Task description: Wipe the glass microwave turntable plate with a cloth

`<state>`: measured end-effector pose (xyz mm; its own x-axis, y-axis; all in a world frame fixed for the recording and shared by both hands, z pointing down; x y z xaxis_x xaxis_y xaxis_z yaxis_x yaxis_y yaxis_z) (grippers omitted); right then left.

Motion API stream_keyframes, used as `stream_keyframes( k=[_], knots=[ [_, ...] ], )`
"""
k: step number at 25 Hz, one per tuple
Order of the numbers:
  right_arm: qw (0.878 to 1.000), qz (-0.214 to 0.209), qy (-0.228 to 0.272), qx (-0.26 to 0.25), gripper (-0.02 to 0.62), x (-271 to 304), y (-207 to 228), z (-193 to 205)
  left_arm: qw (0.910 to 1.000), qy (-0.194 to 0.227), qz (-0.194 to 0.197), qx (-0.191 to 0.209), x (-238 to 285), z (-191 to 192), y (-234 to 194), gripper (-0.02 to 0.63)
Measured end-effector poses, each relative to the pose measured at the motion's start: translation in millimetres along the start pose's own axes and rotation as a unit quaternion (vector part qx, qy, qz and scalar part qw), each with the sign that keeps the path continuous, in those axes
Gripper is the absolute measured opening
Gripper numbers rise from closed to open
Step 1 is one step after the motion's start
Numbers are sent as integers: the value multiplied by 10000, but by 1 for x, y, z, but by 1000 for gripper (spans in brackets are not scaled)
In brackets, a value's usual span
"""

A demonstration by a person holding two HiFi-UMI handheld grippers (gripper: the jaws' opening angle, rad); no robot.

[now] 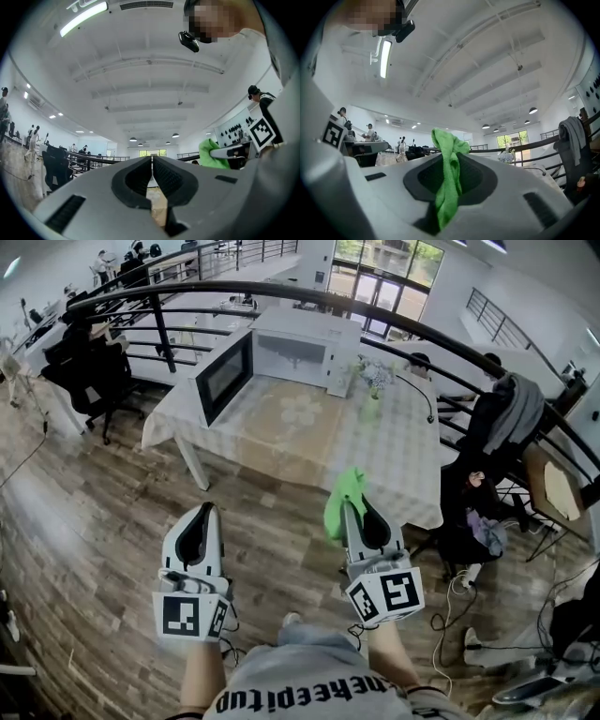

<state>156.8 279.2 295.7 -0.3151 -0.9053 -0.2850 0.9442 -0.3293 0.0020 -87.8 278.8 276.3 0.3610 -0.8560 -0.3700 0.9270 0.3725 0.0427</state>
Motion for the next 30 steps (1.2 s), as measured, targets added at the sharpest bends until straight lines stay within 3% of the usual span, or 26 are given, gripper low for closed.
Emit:
stream_keyframes(
  k=[8, 17, 30],
  knots=[
    [9997, -245, -53, 49, 54, 23, 32, 13, 9997, 119, -170, 118, 34, 10, 14, 12],
    [9995, -223, -135, 197, 52, 58, 61, 36, 9999, 8, -7, 132, 78, 35, 15, 12],
    [9999, 3, -108, 110, 54, 185, 72, 66, 9999, 39, 151, -1, 184, 79, -70, 12]
  ],
)
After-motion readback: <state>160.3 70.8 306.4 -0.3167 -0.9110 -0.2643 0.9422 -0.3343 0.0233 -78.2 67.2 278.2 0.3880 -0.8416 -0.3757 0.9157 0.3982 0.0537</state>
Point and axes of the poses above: the fingertips, and each gripper's own axes: x forward along the fingers, y to its right, z out of its underside, the point moved 4 cm from there along -x, backward along the fingers, and after that the axes turned 9 degrees about y, right-handed, at the moved point
